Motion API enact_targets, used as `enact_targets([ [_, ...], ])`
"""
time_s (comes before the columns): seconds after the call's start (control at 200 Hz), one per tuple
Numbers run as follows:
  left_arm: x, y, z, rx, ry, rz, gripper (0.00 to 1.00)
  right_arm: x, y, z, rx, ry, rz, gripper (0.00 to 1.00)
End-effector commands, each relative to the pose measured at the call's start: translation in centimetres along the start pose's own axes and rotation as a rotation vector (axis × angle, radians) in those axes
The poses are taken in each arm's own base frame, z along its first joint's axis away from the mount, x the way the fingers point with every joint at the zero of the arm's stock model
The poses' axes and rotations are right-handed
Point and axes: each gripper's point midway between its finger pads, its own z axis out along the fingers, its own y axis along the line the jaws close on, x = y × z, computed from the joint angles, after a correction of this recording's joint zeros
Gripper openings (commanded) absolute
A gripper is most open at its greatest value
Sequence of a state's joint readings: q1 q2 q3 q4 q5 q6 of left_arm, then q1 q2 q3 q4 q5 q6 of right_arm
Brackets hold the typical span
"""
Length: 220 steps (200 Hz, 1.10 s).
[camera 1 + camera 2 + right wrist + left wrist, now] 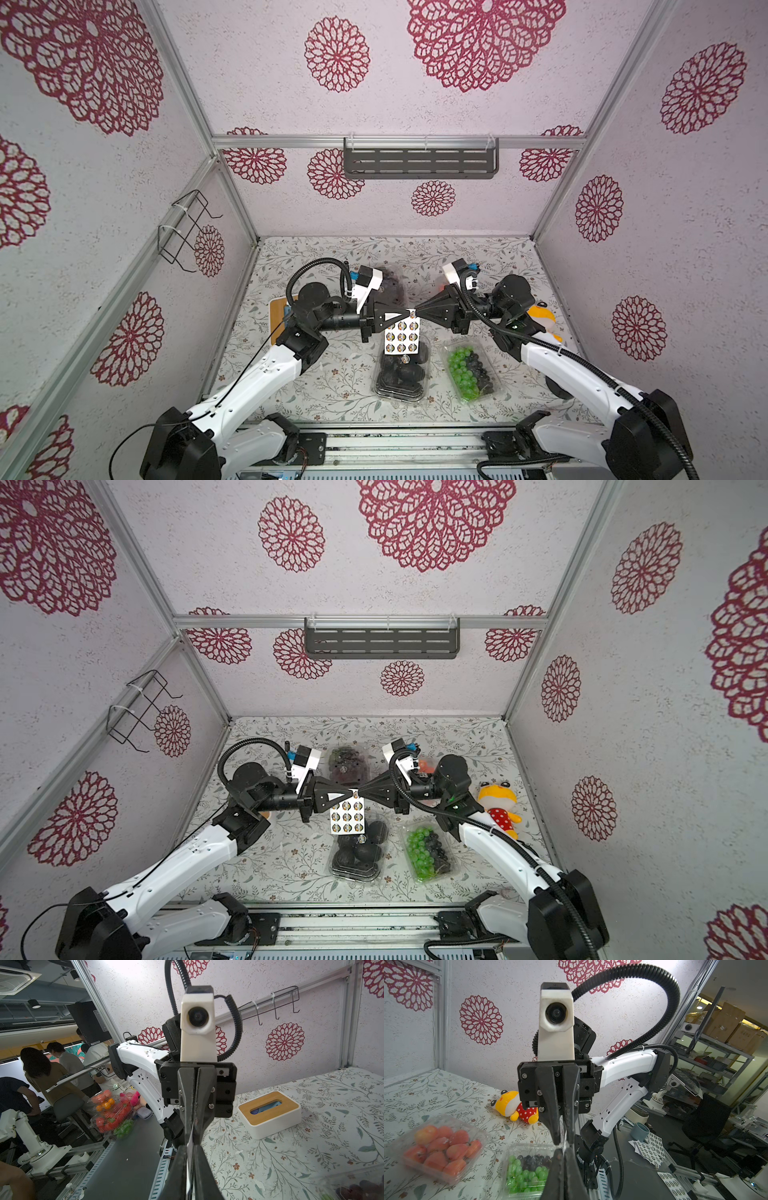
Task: Label fruit boxes
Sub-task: Adjust the label sticker.
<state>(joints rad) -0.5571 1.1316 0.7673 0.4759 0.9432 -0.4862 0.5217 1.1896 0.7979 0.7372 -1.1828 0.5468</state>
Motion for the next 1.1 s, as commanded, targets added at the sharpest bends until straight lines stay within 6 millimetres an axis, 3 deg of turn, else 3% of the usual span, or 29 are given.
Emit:
enact_targets([
  [0.0,-0.1,-0.1,-0.4,-0.012,-0.009,0.021,0.0,-1.6,0.7,0.2,-0.031,-0.011,-0.056,0.11],
  [0.33,-0.3,0.1,-0.4,-0.024,-0.016,0.024,0.0,-1.4,1.0,0.2,-0.054,-0.004,-0.057,0.05],
  [0.45,-0.4,0.1,-0.4,-0.027,-0.019,0.025,0.0,-1.1,1.0,0.4,-0.064,0.005,-0.047,0.13],
  [0.565,-0.5,-0.1,-0.4,-0.026,-0.019,0.023,0.0,-1.0,1.0,0.5,-0.069,0.009,-0.044,0.14],
  [0.751,-0.5,-0.1,-0.5,-0.028,-0.02,0.02,0.0,-1.1,1.2,0.5,-0.076,0.01,-0.05,0.0],
  [1.016,-0.4,-1.0,-0.9,0.015,-0.034,0.041,0.0,-1.4,2.0,0.3,-0.103,-0.001,-0.068,0.0],
  [1.096,-0.4,-1.3,-1.3,0.022,-0.041,0.042,0.17,-1.5,2.0,0.3,-0.101,-0.003,-0.068,0.0],
])
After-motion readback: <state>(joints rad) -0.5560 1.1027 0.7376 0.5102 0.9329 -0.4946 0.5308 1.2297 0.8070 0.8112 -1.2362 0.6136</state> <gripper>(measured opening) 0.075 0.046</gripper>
